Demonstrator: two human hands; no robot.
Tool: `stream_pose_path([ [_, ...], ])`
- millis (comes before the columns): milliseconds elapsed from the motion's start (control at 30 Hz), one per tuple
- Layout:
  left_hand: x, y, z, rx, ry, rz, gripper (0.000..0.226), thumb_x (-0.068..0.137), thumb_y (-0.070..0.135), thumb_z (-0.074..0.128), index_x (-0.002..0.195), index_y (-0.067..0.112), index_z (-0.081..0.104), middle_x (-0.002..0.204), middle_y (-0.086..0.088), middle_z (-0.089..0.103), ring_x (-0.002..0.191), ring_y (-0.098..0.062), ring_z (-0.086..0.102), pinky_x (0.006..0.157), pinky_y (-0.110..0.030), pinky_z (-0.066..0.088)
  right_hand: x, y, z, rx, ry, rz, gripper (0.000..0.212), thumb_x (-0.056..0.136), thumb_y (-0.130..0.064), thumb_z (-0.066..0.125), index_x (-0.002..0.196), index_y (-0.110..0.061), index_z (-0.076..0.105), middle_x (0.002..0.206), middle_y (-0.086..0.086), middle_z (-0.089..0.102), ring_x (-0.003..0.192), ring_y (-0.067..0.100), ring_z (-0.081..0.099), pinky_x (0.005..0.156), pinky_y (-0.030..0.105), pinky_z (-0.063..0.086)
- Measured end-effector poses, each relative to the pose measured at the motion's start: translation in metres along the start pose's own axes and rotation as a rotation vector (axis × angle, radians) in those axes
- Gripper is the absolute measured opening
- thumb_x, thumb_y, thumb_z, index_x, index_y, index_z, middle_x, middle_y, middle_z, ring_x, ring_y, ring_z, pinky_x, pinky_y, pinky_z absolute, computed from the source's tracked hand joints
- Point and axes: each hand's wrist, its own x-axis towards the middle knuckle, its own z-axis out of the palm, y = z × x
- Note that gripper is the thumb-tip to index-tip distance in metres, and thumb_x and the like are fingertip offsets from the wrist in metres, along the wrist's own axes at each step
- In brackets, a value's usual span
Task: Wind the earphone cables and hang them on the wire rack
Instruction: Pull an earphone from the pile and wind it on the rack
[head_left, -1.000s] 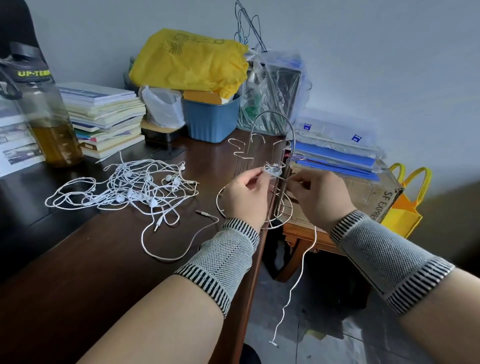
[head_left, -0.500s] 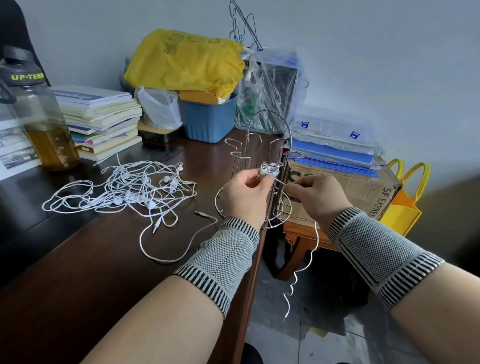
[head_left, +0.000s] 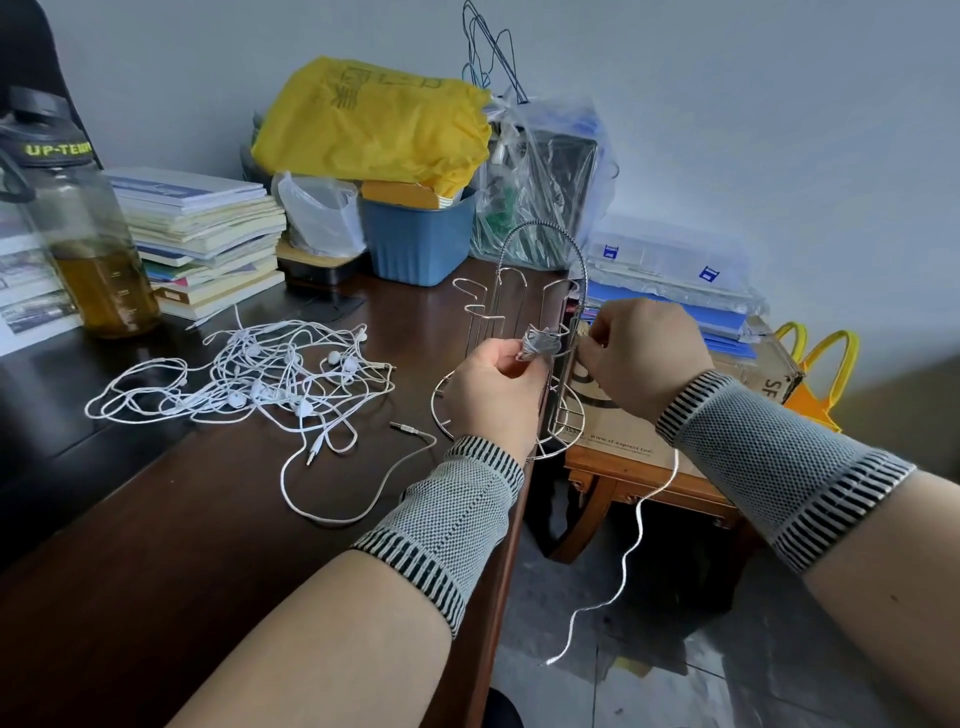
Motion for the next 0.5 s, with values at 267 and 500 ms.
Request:
stream_pose_path([
  [267,-0.001,0.004,-0.004,0.034,0.008,0.008,0.021,0.078,0.03,0.08,0.092,0.015,0.073,0.08,0.002,0.074,0.077,-0.012,0.07,0.073,-0.029,0.057,0.025,-0.018,-0.02,-0.365,-0.099,-0.37,0.014,0.09,-0.007,0.046,0.078,-0.009,0.054,0.07,0.006,0.053,0.065,0.027,0.052,0.057,0.028,0.04],
  [500,-0.003,0.008,-0.007,0.095,0.005,0.025,0.025,0.08,0.033,0.077,0.099,0.016,0.072,0.087,0.003,0.073,0.081,-0.011,0.067,0.07,-0.02,0.053,0.045,-0.052,-0.054,-0.5,-0.363,-0.271,0.02,0.096,-0.005,0.046,0.111,0.002,0.057,0.07,0.004,0.038,0.079,0.023,0.046,0.068,0.029,0.04],
])
